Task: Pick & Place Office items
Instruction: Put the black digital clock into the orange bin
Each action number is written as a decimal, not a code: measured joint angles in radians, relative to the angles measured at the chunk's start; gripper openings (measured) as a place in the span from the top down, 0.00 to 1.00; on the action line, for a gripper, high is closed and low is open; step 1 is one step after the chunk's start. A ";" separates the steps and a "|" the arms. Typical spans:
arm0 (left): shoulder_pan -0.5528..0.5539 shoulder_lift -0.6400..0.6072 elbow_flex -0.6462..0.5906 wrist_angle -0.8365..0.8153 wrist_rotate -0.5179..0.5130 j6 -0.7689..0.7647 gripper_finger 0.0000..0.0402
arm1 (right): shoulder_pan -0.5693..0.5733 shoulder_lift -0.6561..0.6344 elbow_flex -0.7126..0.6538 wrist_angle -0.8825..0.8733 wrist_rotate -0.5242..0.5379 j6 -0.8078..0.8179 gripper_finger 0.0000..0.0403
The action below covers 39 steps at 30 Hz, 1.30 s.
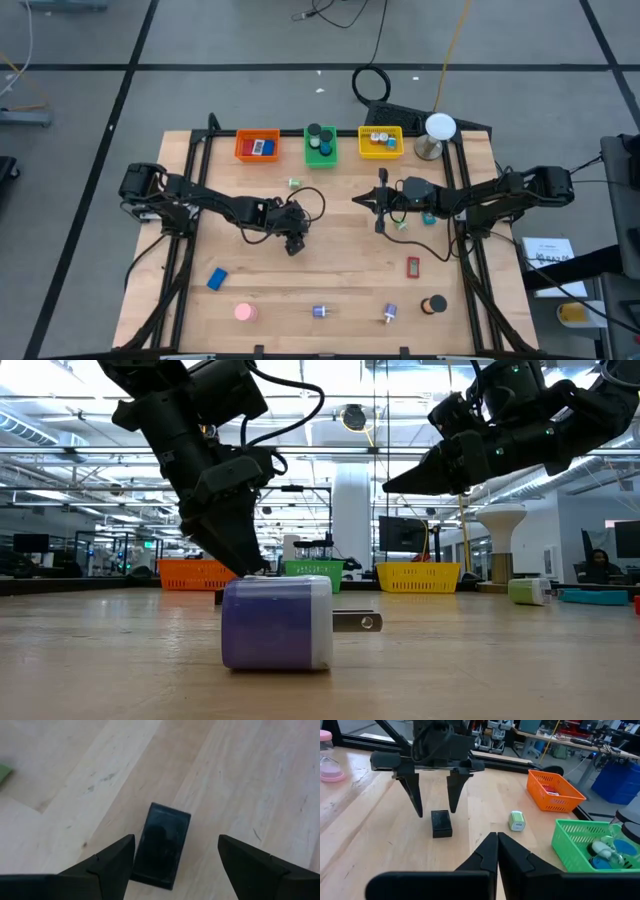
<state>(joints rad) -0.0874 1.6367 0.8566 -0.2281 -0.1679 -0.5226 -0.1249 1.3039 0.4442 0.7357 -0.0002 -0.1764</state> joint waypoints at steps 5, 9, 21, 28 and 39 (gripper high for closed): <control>0.014 0.000 0.000 0.006 0.021 0.019 0.30 | 0.000 0.000 0.000 -0.004 0.000 0.000 0.99; 0.030 0.000 0.000 0.020 0.019 -0.001 0.28 | 0.000 0.000 0.000 0.001 0.000 0.000 0.99; 0.042 0.082 0.000 0.045 0.010 0.126 0.24 | 0.000 0.000 0.000 -0.006 -0.001 0.000 0.99; 0.043 0.110 0.001 0.040 0.020 0.129 0.30 | 0.000 0.000 0.001 -0.007 -0.001 0.000 0.99; 0.091 0.059 -0.001 0.002 0.055 0.098 0.62 | 0.000 0.000 0.001 -0.007 -0.001 0.000 0.99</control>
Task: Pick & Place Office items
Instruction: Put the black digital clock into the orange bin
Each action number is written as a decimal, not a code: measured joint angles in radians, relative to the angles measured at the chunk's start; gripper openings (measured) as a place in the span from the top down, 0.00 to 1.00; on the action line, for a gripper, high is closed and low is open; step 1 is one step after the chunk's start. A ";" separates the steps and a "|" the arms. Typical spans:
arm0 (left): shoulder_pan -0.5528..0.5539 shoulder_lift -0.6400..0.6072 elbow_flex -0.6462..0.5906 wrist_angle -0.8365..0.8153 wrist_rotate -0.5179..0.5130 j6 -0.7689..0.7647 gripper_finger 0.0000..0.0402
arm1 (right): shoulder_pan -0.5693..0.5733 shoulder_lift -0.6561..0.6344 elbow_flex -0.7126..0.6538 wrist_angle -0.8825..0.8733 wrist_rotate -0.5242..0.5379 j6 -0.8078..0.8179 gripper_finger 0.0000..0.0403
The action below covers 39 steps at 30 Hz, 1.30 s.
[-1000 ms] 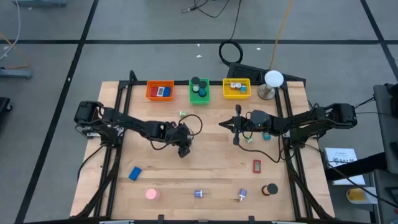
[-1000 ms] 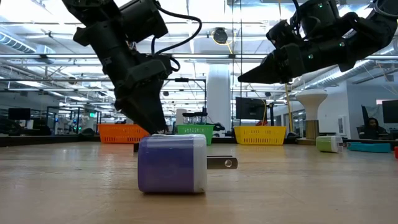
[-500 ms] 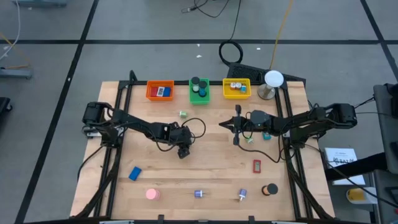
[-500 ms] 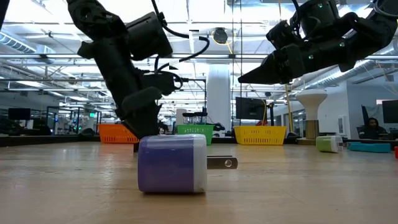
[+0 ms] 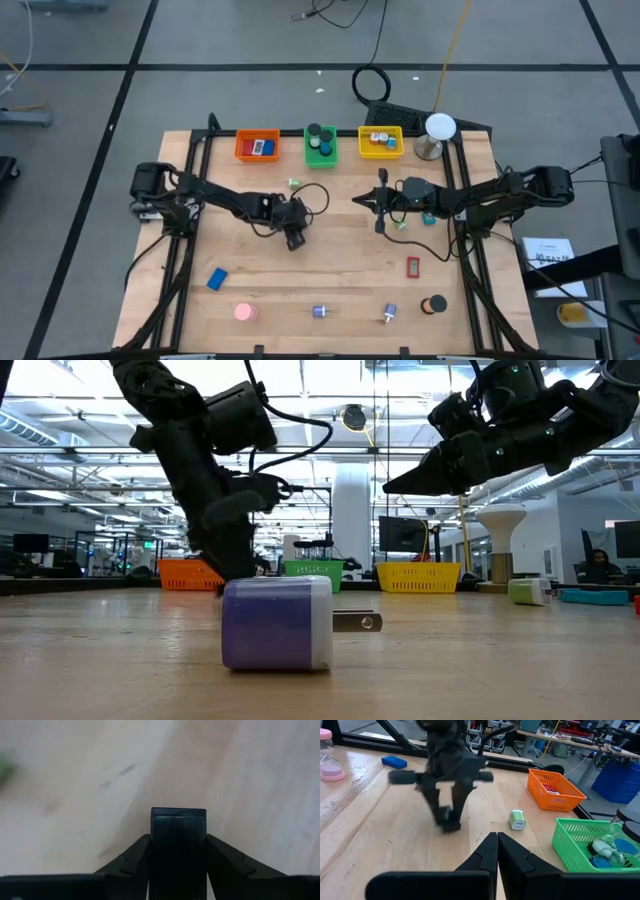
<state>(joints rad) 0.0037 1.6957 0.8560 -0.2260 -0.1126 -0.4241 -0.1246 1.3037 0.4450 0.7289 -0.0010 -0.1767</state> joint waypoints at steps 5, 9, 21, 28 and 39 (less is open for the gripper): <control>0.092 -0.146 -0.001 -0.139 -0.047 0.005 0.62 | 0.000 0.000 0.000 -0.001 0.000 0.000 0.99; 0.212 -0.300 -0.001 -0.255 -0.101 0.022 0.62 | 0.000 0.000 0.000 0.000 0.000 0.000 0.99; 0.753 -0.359 0.001 -0.236 0.016 0.180 0.62 | 0.000 0.000 0.000 0.005 0.000 0.000 0.99; 0.902 -0.241 0.000 -0.194 0.033 0.162 0.62 | 0.000 0.000 0.000 0.008 0.000 0.000 0.99; 0.963 -0.126 0.000 -0.081 0.007 0.039 0.62 | 0.000 0.000 0.000 0.008 -0.001 0.000 0.99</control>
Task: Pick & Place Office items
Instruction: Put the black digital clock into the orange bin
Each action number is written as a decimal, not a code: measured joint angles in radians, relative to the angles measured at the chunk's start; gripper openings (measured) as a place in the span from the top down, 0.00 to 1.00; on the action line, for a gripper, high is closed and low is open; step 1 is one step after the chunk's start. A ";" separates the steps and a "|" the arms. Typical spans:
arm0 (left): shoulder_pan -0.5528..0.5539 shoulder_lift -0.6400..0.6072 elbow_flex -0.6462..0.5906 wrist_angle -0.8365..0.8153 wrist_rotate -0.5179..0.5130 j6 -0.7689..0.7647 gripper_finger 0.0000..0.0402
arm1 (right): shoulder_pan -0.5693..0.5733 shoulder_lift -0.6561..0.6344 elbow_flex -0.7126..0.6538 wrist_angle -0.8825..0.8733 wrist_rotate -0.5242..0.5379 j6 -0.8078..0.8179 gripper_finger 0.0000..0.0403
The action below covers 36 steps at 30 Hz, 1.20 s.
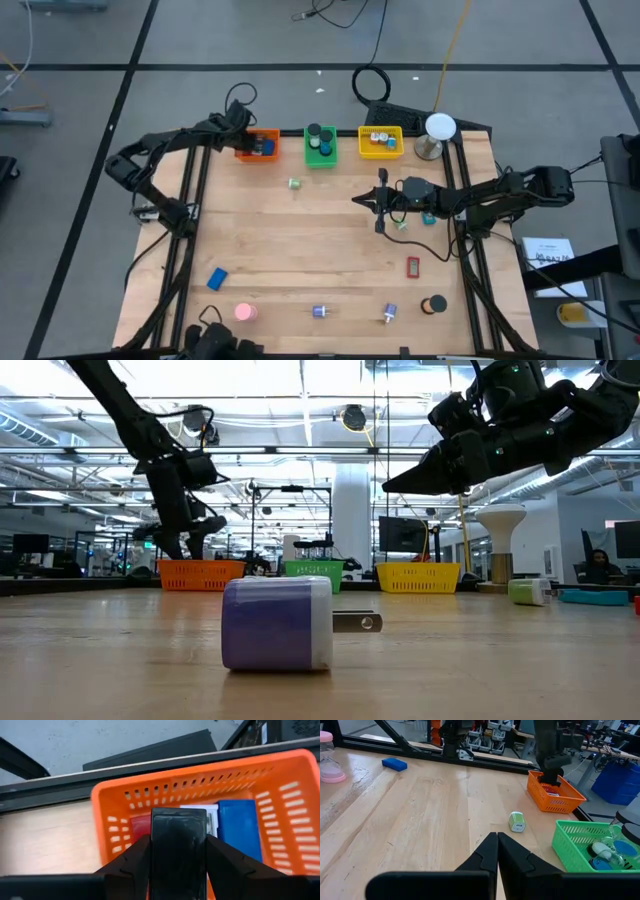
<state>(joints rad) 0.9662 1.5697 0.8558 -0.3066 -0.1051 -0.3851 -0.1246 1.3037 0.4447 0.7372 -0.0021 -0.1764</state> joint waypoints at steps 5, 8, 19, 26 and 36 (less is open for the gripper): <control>-0.017 0.038 0.000 0.065 0.002 -0.050 0.62 | 0.000 0.000 0.000 0.000 -0.002 0.000 0.99; -0.030 0.051 0.000 0.079 0.007 -0.069 0.62 | 0.000 0.000 0.000 0.000 -0.002 0.000 0.99; -0.080 0.076 0.000 0.120 -0.048 -0.100 0.62 | 0.000 0.000 0.000 0.020 -0.002 0.008 0.99; -0.087 0.121 0.000 0.157 -0.062 -0.118 0.62 | 0.002 0.000 0.000 0.023 -0.003 0.011 0.99; -0.092 0.122 0.000 0.146 -0.080 -0.145 0.57 | 0.002 0.000 0.000 0.023 -0.003 0.011 0.99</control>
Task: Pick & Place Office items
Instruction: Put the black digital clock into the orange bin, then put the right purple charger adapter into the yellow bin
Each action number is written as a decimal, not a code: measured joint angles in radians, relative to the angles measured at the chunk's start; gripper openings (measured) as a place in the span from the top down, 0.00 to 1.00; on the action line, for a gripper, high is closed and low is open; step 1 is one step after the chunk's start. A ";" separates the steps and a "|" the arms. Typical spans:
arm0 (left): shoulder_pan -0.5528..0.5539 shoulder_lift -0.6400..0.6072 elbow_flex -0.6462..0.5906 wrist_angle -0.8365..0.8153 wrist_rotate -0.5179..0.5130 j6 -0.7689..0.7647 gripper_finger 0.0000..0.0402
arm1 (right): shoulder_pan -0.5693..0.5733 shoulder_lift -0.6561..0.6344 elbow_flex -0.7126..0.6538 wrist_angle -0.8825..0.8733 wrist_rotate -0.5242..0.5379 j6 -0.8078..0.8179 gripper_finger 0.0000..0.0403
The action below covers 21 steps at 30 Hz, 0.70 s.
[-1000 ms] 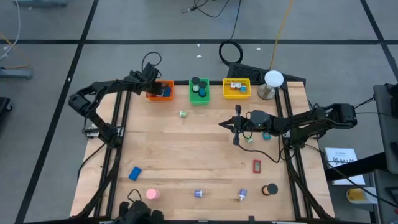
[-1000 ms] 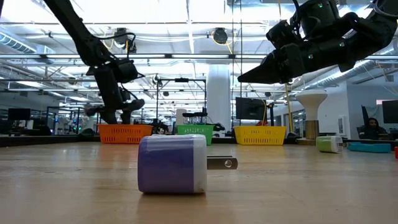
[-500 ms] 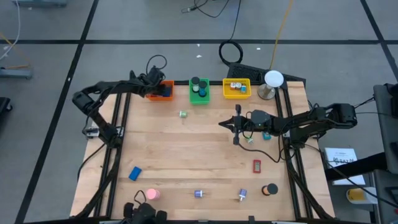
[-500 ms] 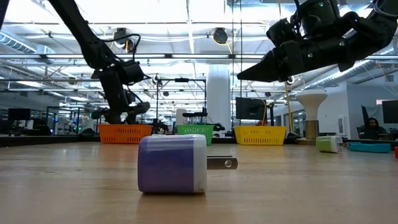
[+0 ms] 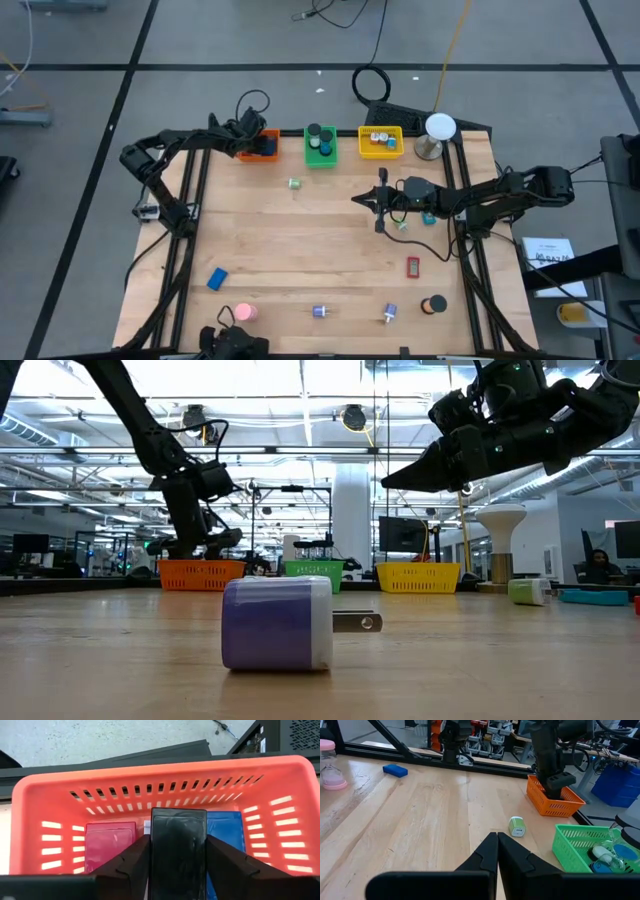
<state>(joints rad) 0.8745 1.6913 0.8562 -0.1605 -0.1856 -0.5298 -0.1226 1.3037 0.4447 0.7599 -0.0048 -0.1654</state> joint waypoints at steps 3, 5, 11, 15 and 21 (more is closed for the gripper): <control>-0.001 -0.002 0.000 -0.002 0.002 0.023 0.55 | 0.000 0.000 0.000 0.000 0.000 0.000 0.99; -0.005 -0.002 0.000 -0.002 0.002 0.033 0.55 | 0.000 0.000 0.000 0.000 0.000 0.000 0.99; -0.006 -0.002 0.000 -0.003 0.002 0.040 0.54 | 0.000 0.000 0.000 0.000 0.000 0.000 0.99; -0.006 -0.022 0.000 -0.011 0.002 0.057 0.53 | 0.000 0.000 0.000 0.000 0.000 -0.001 0.99; -0.006 -0.096 0.000 -0.031 0.002 0.084 0.48 | 0.000 0.000 0.000 0.000 0.000 -0.002 0.99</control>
<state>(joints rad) 0.8680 1.5956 0.8562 -0.1913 -0.1837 -0.4463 -0.1225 1.3037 0.4446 0.7599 -0.0046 -0.1674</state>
